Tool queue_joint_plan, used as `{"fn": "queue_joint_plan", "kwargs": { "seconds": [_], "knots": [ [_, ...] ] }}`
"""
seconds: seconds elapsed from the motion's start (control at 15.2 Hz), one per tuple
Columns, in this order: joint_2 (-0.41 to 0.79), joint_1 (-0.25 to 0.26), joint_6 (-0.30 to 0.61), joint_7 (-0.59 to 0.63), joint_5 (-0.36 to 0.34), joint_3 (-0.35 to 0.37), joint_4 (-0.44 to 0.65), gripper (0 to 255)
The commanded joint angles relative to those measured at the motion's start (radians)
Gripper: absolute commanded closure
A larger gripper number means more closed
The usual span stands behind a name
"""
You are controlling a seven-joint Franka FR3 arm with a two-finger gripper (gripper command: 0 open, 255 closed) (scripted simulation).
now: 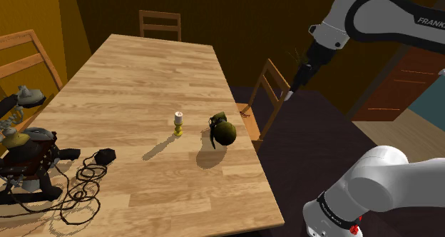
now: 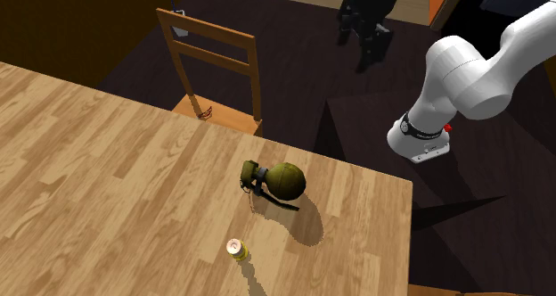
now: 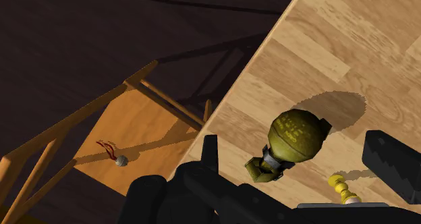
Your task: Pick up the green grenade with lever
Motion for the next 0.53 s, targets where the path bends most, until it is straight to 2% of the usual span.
{"fn": "queue_joint_plan", "kwargs": {
  "seconds": [0.0,0.46],
  "knots": [
    [0.000,0.000,0.000,0.000,0.000,0.000,0.000,0],
    [0.181,0.003,0.205,0.113,0.105,0.018,-0.057,0]
  ]
}}
